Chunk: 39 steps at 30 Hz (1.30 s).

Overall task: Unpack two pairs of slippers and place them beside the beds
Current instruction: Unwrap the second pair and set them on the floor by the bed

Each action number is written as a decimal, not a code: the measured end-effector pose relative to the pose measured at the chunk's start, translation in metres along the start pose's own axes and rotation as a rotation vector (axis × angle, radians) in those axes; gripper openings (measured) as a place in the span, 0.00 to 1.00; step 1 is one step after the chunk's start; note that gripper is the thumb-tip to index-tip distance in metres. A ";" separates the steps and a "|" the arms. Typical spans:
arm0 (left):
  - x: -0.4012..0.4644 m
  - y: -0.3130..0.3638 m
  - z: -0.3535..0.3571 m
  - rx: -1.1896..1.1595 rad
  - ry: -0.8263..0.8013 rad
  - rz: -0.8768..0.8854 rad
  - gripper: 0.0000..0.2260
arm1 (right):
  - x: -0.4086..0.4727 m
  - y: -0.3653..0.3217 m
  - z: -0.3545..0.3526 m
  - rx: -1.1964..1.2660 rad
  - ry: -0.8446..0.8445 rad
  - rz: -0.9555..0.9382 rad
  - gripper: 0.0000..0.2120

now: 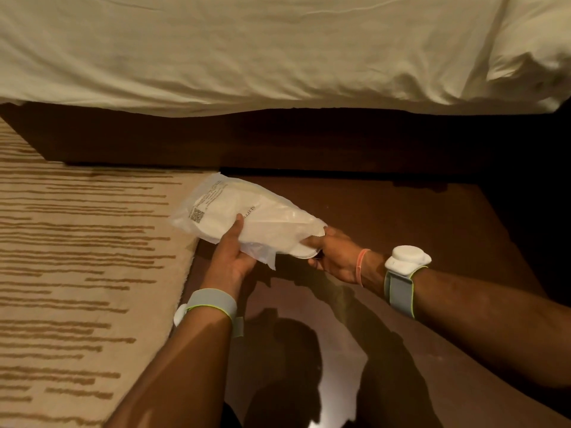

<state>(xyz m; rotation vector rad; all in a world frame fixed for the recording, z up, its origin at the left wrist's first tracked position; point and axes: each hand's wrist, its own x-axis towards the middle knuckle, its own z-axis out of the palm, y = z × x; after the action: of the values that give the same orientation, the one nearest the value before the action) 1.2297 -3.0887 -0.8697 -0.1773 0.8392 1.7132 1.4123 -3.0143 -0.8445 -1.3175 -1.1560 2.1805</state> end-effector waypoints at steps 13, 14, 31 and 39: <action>-0.007 0.061 -0.029 0.040 0.340 0.198 0.23 | 0.001 -0.042 -0.035 0.030 -0.016 -0.054 0.15; -0.011 0.068 -0.044 0.120 0.457 0.186 0.22 | -0.001 -0.048 -0.036 0.050 -0.009 -0.061 0.16; -0.086 0.131 -0.226 1.074 1.245 0.425 0.30 | -0.007 -0.130 -0.024 -0.072 0.139 -0.183 0.23; -0.061 0.006 0.010 1.293 0.129 0.349 0.16 | 0.027 -0.093 -0.033 -0.177 0.114 0.077 0.17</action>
<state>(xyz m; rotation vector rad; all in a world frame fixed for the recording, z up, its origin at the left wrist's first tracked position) 1.2475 -3.1313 -0.8281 0.7729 1.9760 1.1521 1.4155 -2.9247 -0.7945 -1.5621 -1.2986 2.0639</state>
